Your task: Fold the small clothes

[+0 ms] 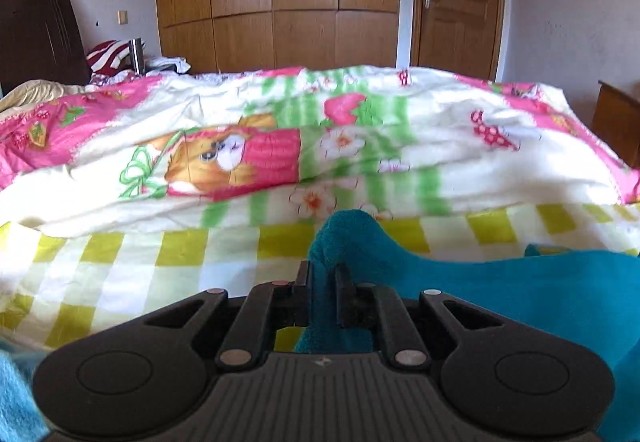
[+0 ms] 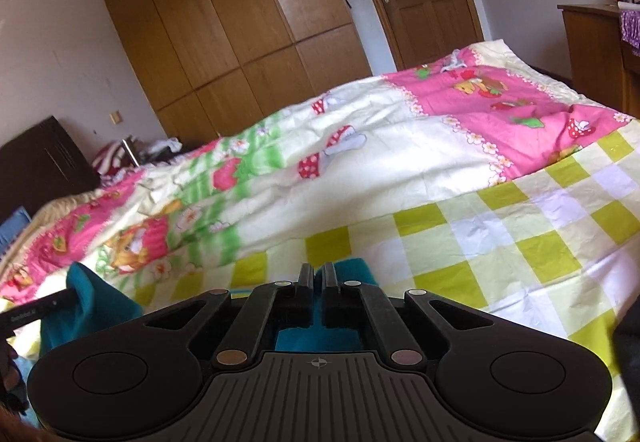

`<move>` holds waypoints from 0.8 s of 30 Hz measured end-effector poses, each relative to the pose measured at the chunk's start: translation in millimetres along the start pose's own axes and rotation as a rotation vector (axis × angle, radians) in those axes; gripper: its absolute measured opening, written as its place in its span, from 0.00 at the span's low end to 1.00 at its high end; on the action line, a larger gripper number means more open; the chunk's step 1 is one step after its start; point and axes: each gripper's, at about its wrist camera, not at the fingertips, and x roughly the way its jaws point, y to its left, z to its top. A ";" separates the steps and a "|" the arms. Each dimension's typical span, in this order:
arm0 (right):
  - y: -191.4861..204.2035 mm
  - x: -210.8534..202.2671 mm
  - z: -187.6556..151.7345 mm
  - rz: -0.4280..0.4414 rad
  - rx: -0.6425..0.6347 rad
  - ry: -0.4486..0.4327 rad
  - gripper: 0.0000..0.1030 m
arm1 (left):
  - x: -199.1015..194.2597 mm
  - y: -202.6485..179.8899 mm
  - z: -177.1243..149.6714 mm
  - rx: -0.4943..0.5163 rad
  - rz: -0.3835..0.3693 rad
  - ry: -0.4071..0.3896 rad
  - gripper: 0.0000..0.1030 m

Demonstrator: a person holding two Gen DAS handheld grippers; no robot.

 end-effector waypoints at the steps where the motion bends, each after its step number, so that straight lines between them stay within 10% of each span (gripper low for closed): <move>1: -2.4 -1.2 -2.8 -0.014 0.013 0.001 0.12 | -3.5 0.5 -7.0 0.014 0.006 -0.006 0.27; 10: -26.6 -93.5 -71.1 -0.028 -0.071 0.089 0.29 | -71.5 -12.2 -37.6 0.201 0.097 -0.141 0.52; 19: -36.3 -116.2 -132.9 0.007 0.028 0.265 0.34 | -101.8 -58.8 -68.2 0.176 -0.133 -0.061 0.53; 22: -42.6 -112.8 -132.4 0.062 0.075 0.286 0.05 | -106.0 -70.2 -76.7 0.150 -0.182 -0.024 0.53; 24: -42.7 -131.5 -130.2 0.079 0.068 0.252 0.04 | -113.7 -73.2 -84.4 0.129 -0.229 -0.019 0.53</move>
